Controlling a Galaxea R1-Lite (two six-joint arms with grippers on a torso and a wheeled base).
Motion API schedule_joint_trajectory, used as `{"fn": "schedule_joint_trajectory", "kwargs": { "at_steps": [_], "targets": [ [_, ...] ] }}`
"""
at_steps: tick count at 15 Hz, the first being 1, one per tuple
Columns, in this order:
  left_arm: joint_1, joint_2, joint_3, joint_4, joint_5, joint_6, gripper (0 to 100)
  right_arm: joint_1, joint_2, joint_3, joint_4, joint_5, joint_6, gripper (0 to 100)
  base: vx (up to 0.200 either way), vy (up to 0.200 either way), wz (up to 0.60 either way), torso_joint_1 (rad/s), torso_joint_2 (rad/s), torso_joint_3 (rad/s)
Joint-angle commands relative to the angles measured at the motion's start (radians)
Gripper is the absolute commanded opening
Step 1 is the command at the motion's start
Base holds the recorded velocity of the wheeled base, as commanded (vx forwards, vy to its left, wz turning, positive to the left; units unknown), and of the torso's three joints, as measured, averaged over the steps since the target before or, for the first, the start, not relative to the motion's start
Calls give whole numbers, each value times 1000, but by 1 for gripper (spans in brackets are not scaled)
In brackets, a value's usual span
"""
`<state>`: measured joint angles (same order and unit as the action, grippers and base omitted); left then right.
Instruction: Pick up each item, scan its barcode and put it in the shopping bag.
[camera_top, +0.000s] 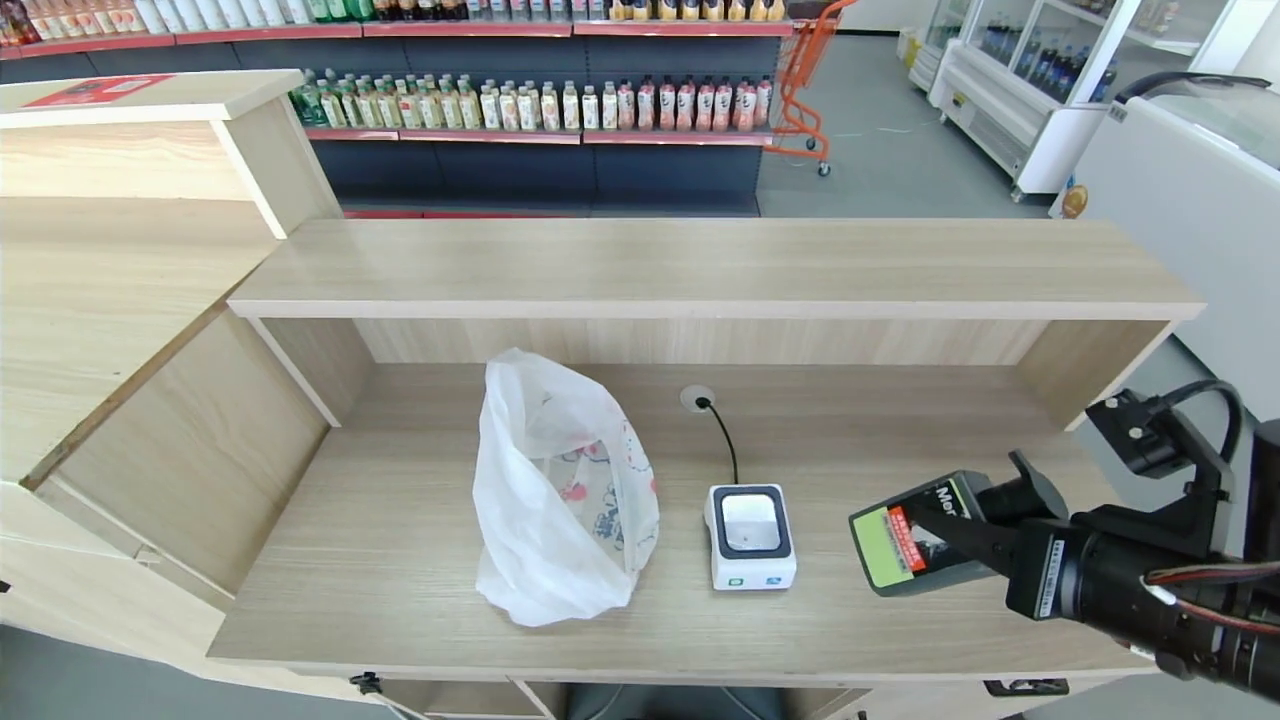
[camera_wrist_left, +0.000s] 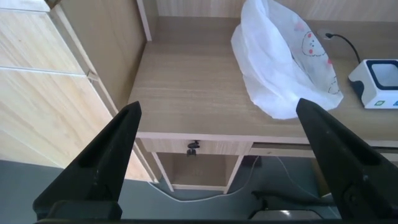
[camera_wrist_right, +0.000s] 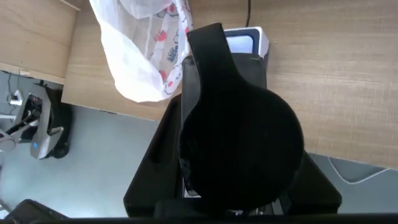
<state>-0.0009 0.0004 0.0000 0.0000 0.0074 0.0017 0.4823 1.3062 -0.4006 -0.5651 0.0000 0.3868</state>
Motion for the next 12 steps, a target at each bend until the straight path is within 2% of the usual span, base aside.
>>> {"fn": "schedule_joint_trajectory", "kwargs": {
  "at_steps": [1, 2, 6, 9, 12],
  "targets": [
    [-1, 0, 0, 0, 0, -2, 100, -19, 13, 0, 1, 0, 6, 0, 0, 0, 0, 0, 0, 0],
    [-1, 0, 0, 0, 0, 1, 100, -28, 18, 2, 1, 2, 7, 0, 0, 0, 0, 0, 0, 0],
    [-1, 0, 0, 0, 0, 0, 100, -31, 74, -23, -2, 3, 76, 0, 0, 200, 0, 11, -1, 2],
    [-1, 0, 0, 0, 0, 1, 100, -31, 148, -47, -6, -5, 73, 0, 0, 200, 0, 6, 12, 1],
    [1, 0, 0, 0, 0, 1, 100, -31, 308, -172, -10, -11, 67, 0, 0, 0, 0, 0, 0, 0]
  ]
}}
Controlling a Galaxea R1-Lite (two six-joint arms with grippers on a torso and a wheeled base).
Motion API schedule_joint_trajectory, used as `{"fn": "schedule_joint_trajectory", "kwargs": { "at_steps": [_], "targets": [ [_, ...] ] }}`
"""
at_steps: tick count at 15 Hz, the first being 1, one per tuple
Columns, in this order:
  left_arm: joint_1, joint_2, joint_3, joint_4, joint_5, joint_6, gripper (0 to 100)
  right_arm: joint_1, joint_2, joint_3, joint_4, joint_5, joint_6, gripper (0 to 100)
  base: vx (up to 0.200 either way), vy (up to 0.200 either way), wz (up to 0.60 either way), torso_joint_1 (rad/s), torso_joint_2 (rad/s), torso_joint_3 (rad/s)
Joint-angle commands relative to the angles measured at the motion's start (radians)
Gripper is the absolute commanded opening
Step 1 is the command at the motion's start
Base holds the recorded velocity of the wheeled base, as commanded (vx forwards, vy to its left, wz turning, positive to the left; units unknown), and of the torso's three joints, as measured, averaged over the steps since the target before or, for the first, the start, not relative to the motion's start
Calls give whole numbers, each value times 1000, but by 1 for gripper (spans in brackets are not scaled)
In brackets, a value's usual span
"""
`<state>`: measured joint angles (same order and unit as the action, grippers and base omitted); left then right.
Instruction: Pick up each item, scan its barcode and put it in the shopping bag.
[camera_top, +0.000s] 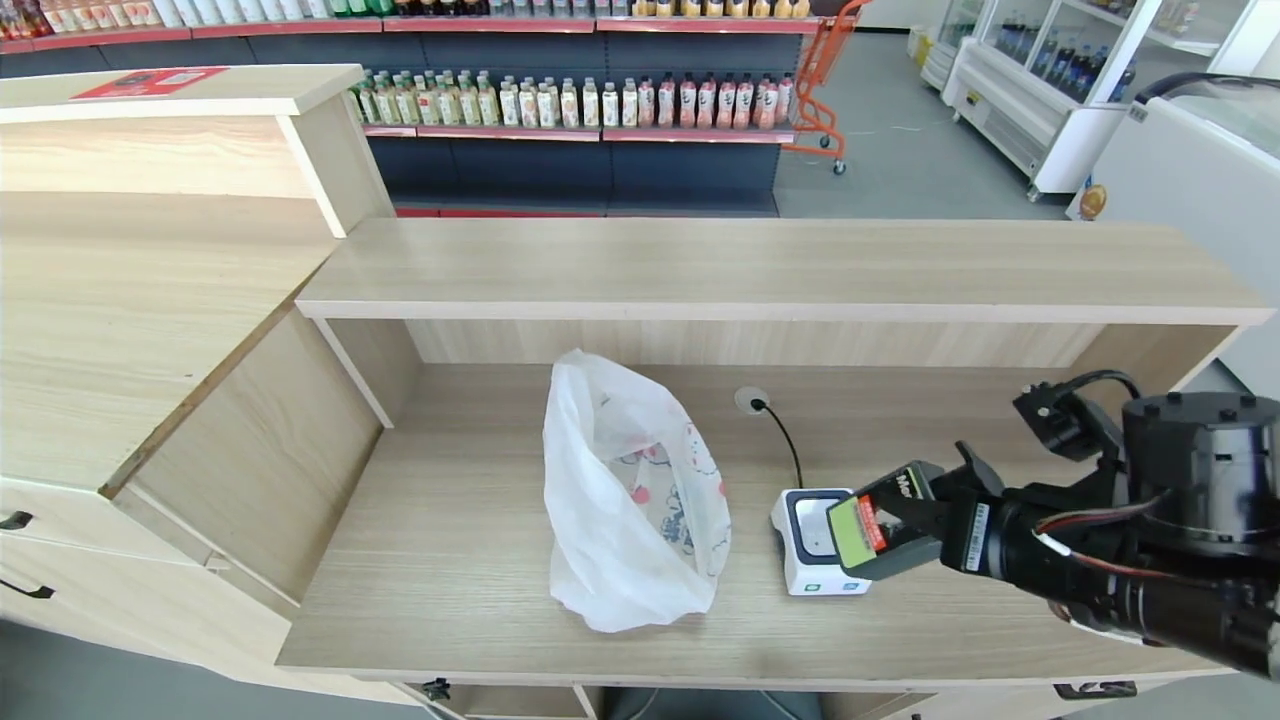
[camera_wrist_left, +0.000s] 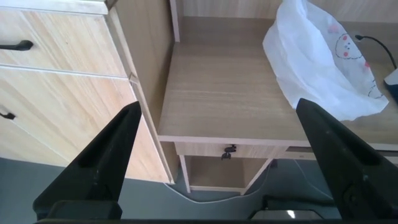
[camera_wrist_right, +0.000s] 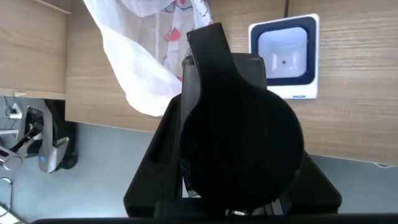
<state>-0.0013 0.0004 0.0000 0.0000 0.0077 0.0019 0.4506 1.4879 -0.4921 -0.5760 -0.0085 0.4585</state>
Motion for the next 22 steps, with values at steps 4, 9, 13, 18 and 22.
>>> {"fn": "schedule_joint_trajectory", "kwargs": {
  "at_steps": [4, 9, 13, 18, 22],
  "targets": [
    [1, 0, 0, 0, 0, 1, 100, 29, 353, -267, -1, -2, -58, 0, 0, 0, 0, 0, 0, 0],
    [1, 0, 0, 0, 0, 1, 100, 77, 597, -480, -4, -2, -258, 0, 0, 0, 0, 0, 0, 0],
    [1, 0, 0, 0, 0, 1, 100, 134, 772, -606, -116, -2, -412, 0, 0, 0, 0, 0, 0, 0],
    [0, 0, 0, 0, 0, 1, 100, 169, 922, -772, -116, -16, -540, 0, 0, 0, 0, 0, 0, 0],
    [1, 0, 0, 0, 0, 1, 100, 187, 943, -821, -117, -21, -543, 100, 0, 0, 0, 0, 0, 0]
  ]
}}
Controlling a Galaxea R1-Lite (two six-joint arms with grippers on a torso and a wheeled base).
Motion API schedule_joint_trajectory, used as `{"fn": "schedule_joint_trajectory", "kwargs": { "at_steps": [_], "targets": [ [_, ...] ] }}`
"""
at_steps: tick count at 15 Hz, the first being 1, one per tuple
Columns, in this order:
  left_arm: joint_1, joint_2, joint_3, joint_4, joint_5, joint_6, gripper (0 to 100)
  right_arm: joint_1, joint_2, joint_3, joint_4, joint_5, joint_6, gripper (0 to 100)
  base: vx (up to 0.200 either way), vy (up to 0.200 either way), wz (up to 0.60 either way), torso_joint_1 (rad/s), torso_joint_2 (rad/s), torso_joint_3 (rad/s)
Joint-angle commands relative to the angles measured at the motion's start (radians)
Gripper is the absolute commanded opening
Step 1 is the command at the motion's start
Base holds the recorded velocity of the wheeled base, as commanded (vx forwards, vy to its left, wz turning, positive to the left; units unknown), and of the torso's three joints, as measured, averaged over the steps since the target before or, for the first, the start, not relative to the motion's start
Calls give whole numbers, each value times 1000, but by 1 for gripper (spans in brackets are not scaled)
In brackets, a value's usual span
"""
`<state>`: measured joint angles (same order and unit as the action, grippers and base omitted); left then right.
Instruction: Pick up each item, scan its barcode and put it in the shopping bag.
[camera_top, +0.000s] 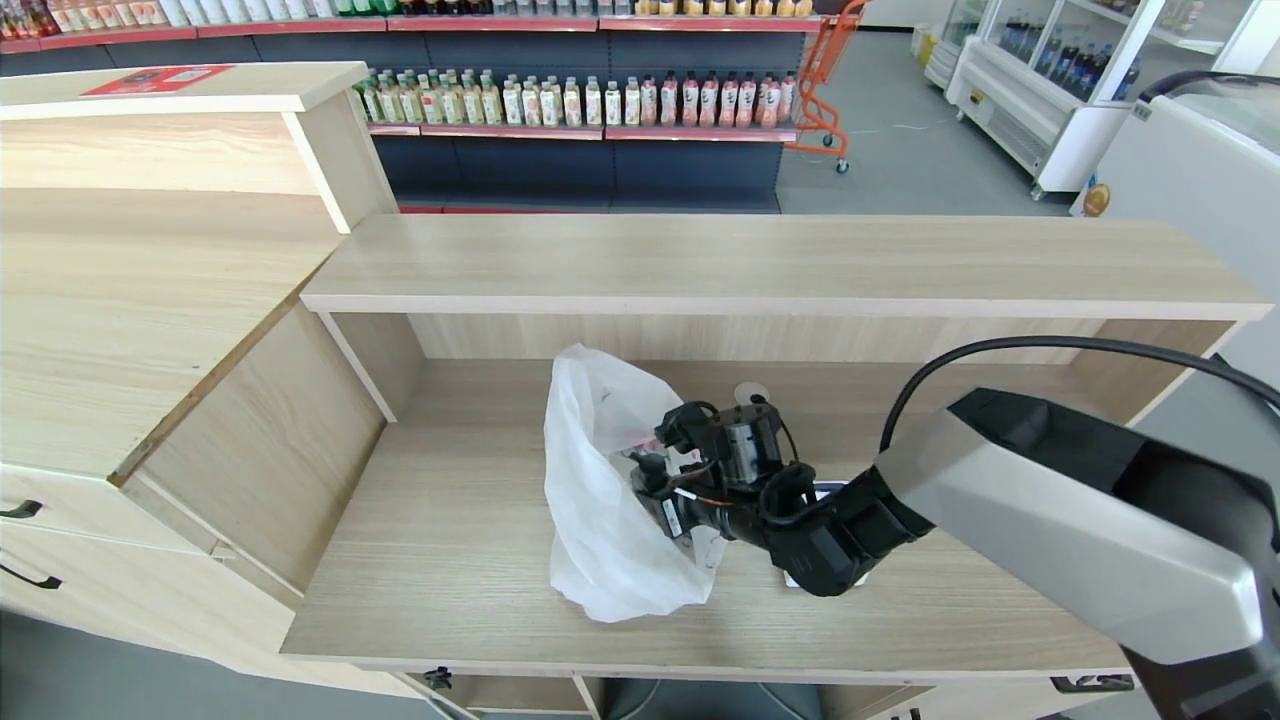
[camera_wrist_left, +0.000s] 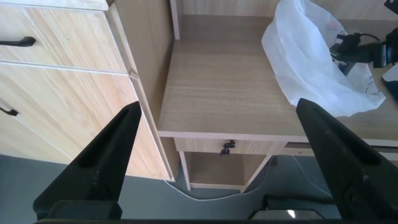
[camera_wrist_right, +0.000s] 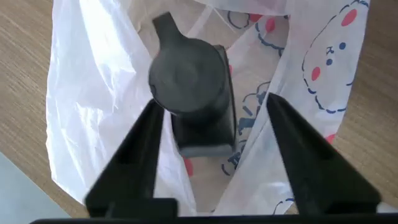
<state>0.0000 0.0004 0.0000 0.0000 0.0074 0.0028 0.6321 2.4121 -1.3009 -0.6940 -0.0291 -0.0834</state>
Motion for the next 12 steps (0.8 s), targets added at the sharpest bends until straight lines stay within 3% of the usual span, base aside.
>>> {"fn": "schedule_joint_trajectory", "kwargs": {
  "at_steps": [1, 4, 8, 12],
  "targets": [
    [-2, 0, 0, 0, 0, 0, 100, 6, 10, -25, 2, 3, 28, 100, 0, 0, 0, 0, 0, 0],
    [-2, 0, 0, 0, 0, 0, 100, -8, -76, -5, 24, 8, 185, 100, 0, 0, 0, 0, 0, 0],
    [0, 0, 0, 0, 0, 0, 100, -94, -326, 178, 153, 37, 481, 100, 0, 0, 0, 0, 0, 0],
    [-2, 0, 0, 0, 0, 0, 100, -247, -619, 379, 180, 107, 527, 100, 0, 0, 0, 0, 0, 0]
  ]
}}
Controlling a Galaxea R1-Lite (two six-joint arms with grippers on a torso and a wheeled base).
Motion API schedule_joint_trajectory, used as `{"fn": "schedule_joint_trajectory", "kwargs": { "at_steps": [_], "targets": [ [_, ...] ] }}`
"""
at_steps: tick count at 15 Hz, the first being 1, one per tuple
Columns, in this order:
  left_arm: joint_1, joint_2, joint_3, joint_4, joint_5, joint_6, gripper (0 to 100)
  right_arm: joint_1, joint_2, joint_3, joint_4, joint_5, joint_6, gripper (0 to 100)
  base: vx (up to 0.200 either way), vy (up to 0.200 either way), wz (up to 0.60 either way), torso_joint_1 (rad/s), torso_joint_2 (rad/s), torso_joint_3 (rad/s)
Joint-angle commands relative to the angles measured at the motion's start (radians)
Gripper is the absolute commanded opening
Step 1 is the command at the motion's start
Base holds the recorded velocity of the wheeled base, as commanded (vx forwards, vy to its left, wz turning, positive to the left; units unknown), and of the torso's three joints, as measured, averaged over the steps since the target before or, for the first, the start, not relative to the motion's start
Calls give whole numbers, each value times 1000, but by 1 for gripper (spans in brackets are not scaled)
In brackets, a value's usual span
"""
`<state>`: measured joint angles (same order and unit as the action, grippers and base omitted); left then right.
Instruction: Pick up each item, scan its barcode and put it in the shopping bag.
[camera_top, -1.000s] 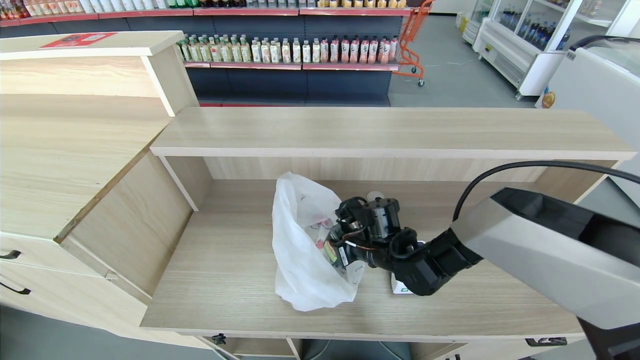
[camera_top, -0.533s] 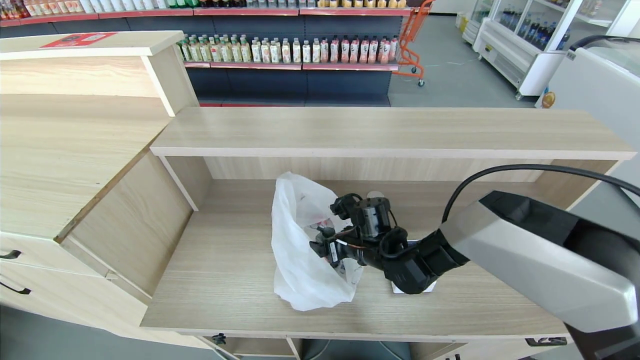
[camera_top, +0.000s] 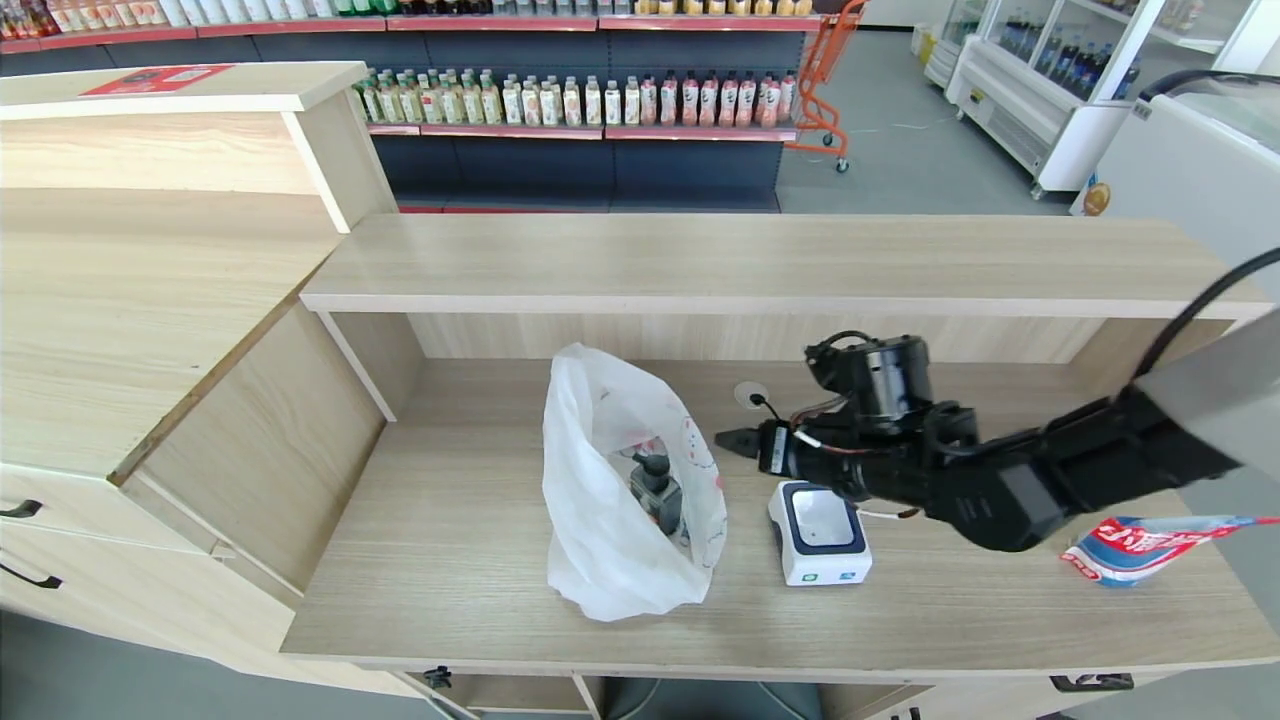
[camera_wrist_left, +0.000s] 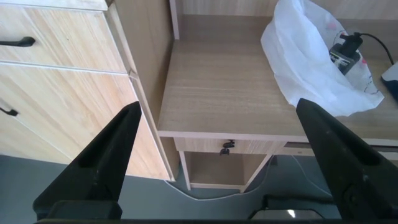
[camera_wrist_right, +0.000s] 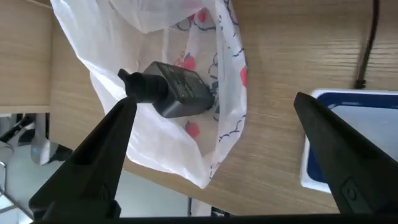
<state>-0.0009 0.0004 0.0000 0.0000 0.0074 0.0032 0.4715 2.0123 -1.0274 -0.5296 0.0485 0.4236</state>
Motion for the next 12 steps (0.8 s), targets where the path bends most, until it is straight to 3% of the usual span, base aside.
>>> {"fn": "schedule_joint_trajectory", "kwargs": {
  "at_steps": [1, 5, 8, 12],
  "targets": [
    [-1, 0, 0, 0, 0, 0, 100, -111, -325, 142, 49, 33, 20, 100, 0, 0, 0, 0, 0, 0],
    [-1, 0, 0, 0, 0, 0, 100, -277, -578, 155, 313, -52, 21, 100, 0, 0, 0, 0, 0, 0],
    [-1, 0, 0, 0, 0, -2, 100, -387, -621, 199, 367, -56, 86, 100, 0, 0, 0, 0, 0, 0],
    [-1, 0, 0, 0, 0, -3, 100, -419, -653, 250, 422, -58, 144, 100, 0, 0, 0, 0, 0, 0]
  ]
}}
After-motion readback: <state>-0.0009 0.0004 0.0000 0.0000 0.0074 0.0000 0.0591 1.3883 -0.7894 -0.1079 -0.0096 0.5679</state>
